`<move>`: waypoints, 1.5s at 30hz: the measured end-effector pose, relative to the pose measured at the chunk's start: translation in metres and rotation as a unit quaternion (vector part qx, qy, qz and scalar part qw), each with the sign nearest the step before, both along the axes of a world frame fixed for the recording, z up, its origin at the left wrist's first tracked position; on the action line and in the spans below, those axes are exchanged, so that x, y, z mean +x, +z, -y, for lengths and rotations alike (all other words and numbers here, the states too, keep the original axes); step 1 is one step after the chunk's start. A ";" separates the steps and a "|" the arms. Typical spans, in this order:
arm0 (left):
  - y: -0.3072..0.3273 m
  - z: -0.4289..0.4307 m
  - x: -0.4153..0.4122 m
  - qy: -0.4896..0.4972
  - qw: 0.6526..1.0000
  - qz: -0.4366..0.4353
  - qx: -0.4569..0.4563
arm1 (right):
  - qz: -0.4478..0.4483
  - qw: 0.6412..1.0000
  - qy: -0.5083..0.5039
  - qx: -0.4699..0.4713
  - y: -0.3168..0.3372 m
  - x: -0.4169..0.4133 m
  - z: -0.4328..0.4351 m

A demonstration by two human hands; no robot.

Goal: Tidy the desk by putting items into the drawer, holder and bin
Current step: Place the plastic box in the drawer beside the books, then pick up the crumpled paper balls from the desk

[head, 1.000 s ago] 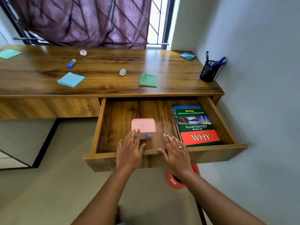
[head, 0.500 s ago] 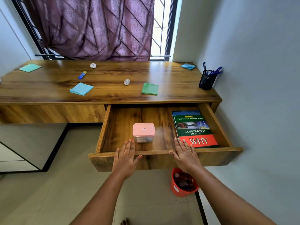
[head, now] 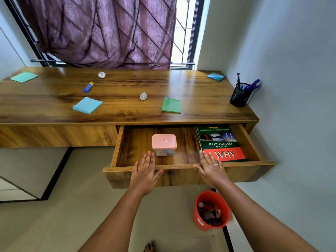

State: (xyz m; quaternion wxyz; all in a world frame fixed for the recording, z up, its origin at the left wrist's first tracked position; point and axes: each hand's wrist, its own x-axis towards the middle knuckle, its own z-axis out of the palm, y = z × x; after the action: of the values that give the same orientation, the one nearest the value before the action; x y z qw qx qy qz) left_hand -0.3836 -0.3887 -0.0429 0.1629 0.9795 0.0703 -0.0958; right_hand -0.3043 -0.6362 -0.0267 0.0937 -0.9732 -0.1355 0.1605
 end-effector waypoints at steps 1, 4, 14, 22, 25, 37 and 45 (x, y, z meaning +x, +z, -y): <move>-0.001 -0.003 0.008 0.000 1.000 0.002 0.000 | -0.007 1.000 -0.003 0.001 0.001 0.009 -0.003; -0.001 -0.012 0.036 -0.008 1.000 0.012 -0.001 | -0.013 1.000 -0.009 0.008 0.007 0.037 -0.012; 0.014 -0.068 0.133 -0.014 0.977 0.035 0.209 | 0.035 0.999 0.005 0.034 0.028 0.135 -0.039; 0.024 -0.079 0.198 -0.029 0.984 0.040 0.169 | 0.066 0.990 0.064 -0.108 0.037 0.200 -0.069; 0.024 -0.075 0.210 -0.032 0.978 0.069 0.193 | 0.094 0.977 0.087 -0.170 0.042 0.218 -0.077; 0.029 -0.065 0.220 -0.060 0.957 0.096 0.266 | 0.208 0.925 0.090 -0.306 0.015 0.211 -0.101; 0.055 -0.054 0.229 -0.026 0.964 0.034 0.262 | 0.155 0.940 0.031 -0.302 0.034 0.200 -0.115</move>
State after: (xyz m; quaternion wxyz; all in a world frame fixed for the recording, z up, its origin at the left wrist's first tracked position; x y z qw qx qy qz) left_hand -0.1551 -0.3346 0.0122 -0.1000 0.9920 0.0623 -0.0445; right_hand -0.1040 -0.5217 0.0069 -0.2313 -0.9641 -0.1233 0.0433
